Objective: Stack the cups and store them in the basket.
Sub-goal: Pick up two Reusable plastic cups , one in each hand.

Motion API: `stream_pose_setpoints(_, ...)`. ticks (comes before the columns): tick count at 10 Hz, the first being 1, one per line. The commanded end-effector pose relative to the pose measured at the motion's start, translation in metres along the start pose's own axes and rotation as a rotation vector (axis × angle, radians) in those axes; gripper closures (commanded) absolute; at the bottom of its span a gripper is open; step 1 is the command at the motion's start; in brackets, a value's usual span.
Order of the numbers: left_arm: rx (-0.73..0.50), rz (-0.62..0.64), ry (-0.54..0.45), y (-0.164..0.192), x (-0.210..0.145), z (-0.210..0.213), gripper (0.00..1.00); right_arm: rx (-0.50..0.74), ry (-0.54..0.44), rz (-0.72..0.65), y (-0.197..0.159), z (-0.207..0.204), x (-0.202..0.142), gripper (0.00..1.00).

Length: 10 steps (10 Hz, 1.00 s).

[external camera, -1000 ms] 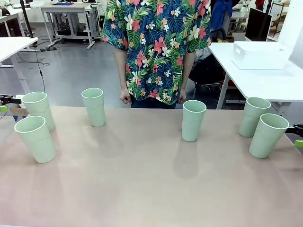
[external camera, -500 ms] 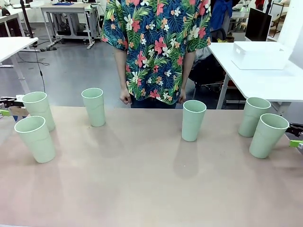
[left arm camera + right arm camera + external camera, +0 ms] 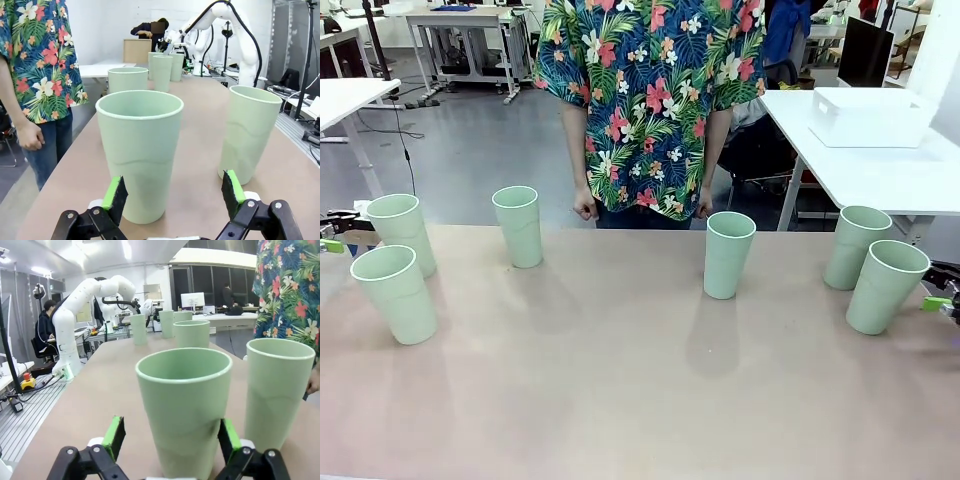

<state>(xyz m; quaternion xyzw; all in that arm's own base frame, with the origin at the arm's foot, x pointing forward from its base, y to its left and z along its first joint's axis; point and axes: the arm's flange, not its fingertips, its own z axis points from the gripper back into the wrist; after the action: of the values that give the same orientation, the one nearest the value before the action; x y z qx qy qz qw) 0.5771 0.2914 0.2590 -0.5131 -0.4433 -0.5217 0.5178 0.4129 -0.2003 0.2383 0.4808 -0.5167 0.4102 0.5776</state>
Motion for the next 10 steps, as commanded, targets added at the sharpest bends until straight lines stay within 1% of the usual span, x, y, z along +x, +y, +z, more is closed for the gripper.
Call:
stream_pose_setpoints(1,-0.024,-0.031,-0.003,-0.01,-0.001,-0.012,0.0,-0.054,-0.006,0.037,-0.002,-0.012,-0.006,0.0)
stream_pose_setpoints(5,-0.045,-0.052,-0.027,-0.009,-0.006,-0.016,0.0,-0.068,0.019,0.023,-0.006,-0.015,-0.012,0.0)
stream_pose_setpoints(7,-0.003,-0.081,-0.055,-0.005,-0.006,-0.019,0.0,-0.076,0.022,0.018,-0.006,-0.015,-0.015,0.0)
stream_pose_setpoints(10,0.034,-0.097,-0.062,-0.003,-0.007,-0.032,0.0,-0.093,0.021,0.012,-0.006,-0.013,-0.018,0.0)
